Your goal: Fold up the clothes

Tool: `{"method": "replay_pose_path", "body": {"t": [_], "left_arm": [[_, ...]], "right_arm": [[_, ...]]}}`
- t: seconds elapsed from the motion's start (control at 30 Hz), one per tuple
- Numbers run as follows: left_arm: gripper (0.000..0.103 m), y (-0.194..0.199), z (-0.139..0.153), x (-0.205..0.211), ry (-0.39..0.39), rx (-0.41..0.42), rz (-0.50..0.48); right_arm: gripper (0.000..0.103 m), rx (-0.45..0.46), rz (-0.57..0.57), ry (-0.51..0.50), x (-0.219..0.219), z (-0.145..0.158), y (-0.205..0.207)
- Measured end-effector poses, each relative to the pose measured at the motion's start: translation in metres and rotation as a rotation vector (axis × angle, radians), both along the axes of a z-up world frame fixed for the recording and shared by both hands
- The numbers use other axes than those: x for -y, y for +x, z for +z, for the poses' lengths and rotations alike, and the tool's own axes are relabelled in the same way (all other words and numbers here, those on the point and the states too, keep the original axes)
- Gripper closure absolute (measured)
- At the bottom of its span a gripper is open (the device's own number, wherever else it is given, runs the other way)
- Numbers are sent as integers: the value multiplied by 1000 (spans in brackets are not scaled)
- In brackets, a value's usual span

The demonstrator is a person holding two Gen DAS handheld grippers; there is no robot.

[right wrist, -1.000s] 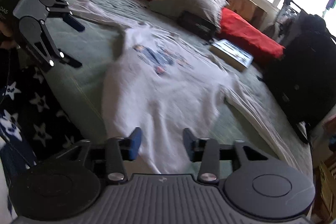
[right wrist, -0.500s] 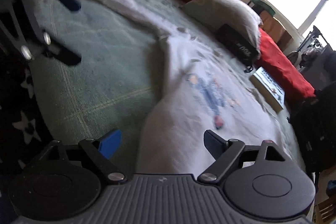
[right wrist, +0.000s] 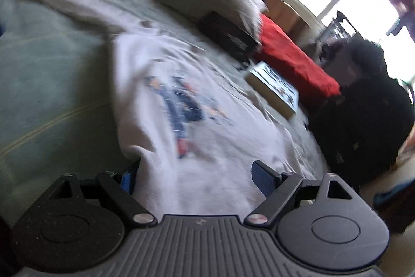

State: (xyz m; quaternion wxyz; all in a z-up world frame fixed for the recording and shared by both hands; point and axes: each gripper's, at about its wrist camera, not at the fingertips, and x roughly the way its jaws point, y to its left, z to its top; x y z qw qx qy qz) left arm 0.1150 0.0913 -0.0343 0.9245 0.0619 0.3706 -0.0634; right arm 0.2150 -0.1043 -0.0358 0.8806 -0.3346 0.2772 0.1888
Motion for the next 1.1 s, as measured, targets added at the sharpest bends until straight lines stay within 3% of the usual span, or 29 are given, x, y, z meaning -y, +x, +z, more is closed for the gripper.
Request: {"method": "replay_pose_path", "body": {"t": [0.27, 0.43, 0.67, 0.83, 0.87, 0.93, 1.1], "left_arm": [[10, 10, -5, 5, 12, -29, 9], [10, 11, -7, 9, 10, -37, 1], [10, 13, -10, 12, 13, -46, -12], [10, 9, -13, 15, 12, -49, -10], [10, 8, -13, 14, 9, -49, -8], [10, 4, -13, 12, 1, -49, -3], [10, -2, -12, 4, -23, -43, 12]], "right_arm": [[13, -141, -171, 180, 59, -3, 72], [14, -280, -244, 314, 83, -9, 103], [16, -160, -53, 339, 70, 29, 49], [35, -116, 162, 308, 43, 51, 2], [38, -134, 214, 297, 35, 52, -5], [55, -182, 293, 258, 18, 45, -15], [61, -207, 348, 96, -16, 4, -13]]}}
